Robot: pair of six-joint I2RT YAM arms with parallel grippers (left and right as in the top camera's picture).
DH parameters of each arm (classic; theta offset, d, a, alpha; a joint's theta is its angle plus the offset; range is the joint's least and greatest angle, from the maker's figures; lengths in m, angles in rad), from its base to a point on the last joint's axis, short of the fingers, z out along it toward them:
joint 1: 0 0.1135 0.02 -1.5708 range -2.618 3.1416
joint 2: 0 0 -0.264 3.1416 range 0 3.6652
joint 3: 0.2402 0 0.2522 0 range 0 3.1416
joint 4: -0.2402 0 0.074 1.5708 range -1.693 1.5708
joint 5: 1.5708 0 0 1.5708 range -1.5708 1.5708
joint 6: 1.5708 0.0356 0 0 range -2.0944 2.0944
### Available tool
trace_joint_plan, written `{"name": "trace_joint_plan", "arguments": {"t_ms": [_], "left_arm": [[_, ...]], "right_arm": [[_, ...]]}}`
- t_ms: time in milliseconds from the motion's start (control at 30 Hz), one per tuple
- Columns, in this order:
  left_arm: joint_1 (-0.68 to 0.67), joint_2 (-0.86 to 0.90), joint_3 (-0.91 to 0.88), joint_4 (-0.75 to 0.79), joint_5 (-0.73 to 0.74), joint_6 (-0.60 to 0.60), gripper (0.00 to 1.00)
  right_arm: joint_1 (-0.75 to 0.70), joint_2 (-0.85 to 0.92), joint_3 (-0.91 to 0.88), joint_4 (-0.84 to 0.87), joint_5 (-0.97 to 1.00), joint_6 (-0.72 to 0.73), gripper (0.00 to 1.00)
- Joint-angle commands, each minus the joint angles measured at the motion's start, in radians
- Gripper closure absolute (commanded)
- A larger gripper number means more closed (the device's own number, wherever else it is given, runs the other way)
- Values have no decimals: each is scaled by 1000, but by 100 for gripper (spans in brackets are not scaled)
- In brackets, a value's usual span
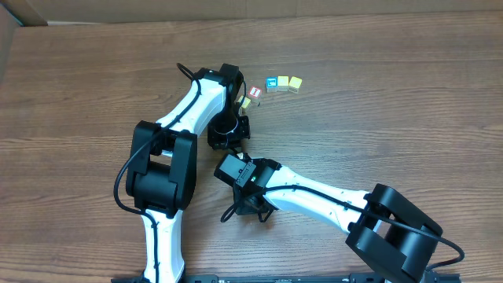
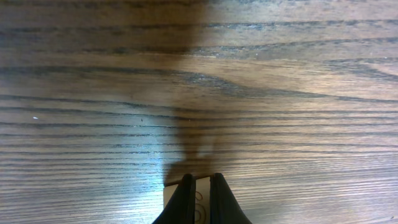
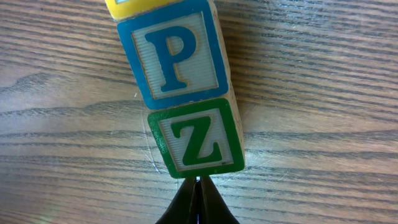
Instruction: Flip 4 blocks
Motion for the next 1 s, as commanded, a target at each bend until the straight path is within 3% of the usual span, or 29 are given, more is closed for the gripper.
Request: {"name": "trace_joint_plan", "arguments": {"t_ms": [0, 700, 967], "left_arm": [[-5, 14, -9, -4, 16, 15, 96], [-4, 14, 12, 8, -31, 15, 96], [93, 13, 166, -79, -20, 8, 96]], "right_arm": [[5, 1, -5, 4, 15, 16, 96], [4, -2, 2, 0, 1, 40, 96], [-20, -13, 219, -187, -5, -102, 94]]}}
